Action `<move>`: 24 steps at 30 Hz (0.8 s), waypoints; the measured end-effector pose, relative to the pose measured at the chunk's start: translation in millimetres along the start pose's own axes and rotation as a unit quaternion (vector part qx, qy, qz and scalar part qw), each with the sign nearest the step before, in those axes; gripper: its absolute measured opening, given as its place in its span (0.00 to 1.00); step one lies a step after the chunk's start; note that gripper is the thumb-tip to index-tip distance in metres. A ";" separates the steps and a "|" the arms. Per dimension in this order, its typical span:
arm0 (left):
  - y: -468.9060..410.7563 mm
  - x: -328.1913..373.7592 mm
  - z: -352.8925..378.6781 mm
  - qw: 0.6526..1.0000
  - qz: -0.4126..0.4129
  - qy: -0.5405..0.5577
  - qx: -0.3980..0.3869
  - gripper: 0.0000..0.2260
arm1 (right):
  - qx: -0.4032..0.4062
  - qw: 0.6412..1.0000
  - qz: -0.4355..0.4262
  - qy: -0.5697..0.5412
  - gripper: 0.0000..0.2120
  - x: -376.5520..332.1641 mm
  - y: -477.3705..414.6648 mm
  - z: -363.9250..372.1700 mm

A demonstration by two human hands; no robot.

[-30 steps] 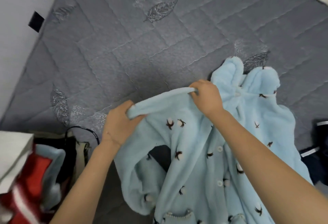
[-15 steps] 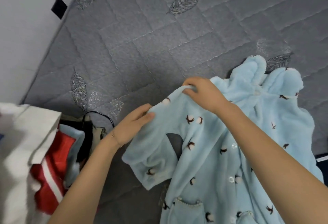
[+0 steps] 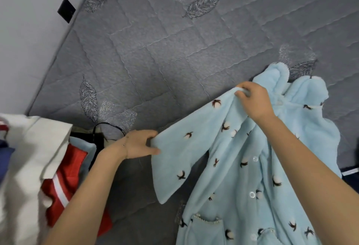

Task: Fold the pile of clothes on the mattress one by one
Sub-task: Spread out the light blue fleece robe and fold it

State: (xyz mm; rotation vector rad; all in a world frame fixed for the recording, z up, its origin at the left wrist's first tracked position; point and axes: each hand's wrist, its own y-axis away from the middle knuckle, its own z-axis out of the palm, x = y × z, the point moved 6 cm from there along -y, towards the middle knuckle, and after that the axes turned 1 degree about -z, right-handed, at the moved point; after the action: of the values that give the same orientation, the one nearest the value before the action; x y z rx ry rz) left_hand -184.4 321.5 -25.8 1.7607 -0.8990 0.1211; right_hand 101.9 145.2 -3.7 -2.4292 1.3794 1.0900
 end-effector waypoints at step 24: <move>8.5 89.7 2.9 0.881 -0.011 0.450 0.143 0.05 | -0.125 0.945 -0.003 -0.303 0.34 -72.6 161.0 71.8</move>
State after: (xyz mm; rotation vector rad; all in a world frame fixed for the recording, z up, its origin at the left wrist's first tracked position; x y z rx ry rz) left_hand -127.2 272.5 23.8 1.6928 -0.1716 1.0145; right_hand -86.2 135.9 26.3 -1.9548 1.0718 1.8976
